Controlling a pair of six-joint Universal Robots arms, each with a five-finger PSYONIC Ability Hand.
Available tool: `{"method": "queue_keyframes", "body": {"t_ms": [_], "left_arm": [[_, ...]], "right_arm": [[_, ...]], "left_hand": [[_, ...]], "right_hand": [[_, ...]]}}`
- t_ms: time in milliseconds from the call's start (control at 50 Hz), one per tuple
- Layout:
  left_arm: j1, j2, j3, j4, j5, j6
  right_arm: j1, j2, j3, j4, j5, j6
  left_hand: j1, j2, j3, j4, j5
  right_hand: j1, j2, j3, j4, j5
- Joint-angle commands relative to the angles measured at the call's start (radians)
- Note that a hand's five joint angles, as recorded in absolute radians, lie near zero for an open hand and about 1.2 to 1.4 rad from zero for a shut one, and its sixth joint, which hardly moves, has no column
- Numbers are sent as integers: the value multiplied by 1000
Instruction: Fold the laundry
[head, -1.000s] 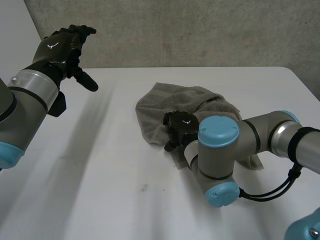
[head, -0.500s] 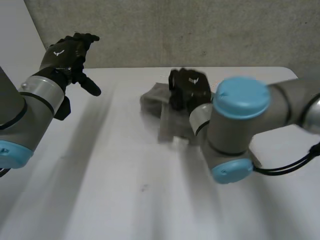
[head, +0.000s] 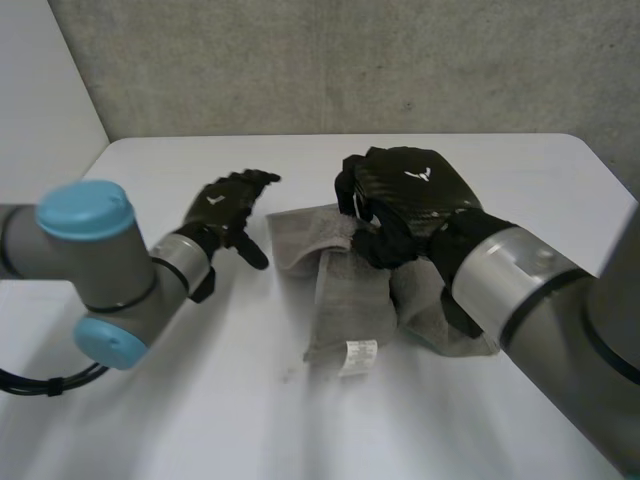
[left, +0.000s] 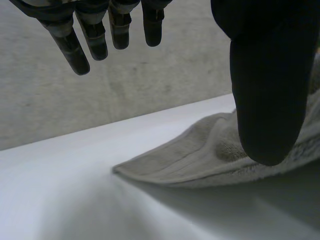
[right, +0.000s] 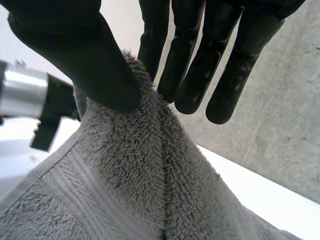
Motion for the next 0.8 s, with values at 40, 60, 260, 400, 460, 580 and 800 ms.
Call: {"method": "queue_keyframes", "body": {"t_ms": [40, 60, 260, 400, 460, 580, 800], "left_arm": [[-73, -124, 26, 95, 20, 8], [-85, -150, 43, 93, 34, 8], [-116, -195, 89, 67, 60, 11], [-116, -201, 108, 76, 46, 4], [-116, -218, 127, 78, 7, 14], [-113, -158, 134, 75, -181, 53], [-88, 310, 2, 59, -282, 268]], "right_arm": [[-54, -132, 99, -12, -8, 5], [-66, -154, 111, -12, -8, 5], [-178, -228, 151, -13, -11, 5], [-212, -271, 179, -8, -53, 16], [-218, -298, 197, -8, -67, 13], [-305, -295, 190, -10, -74, -4], [-467, -127, 49, 7, -153, -168]], "left_hand": [[55, 62, 61, 60, 38], [58, 65, 64, 63, 41], [222, 230, 228, 228, 205], [1223, 1230, 1229, 1228, 1205], [1223, 1230, 1229, 1228, 1206], [1223, 1230, 1229, 1228, 1206], [1223, 1230, 1229, 1228, 1206]], "right_hand": [[464, 224, 210, 208, 249], [464, 224, 210, 208, 249], [464, 224, 210, 208, 249], [464, 224, 210, 208, 249], [464, 224, 210, 208, 249], [464, 224, 210, 208, 249], [464, 224, 210, 208, 249]]}}
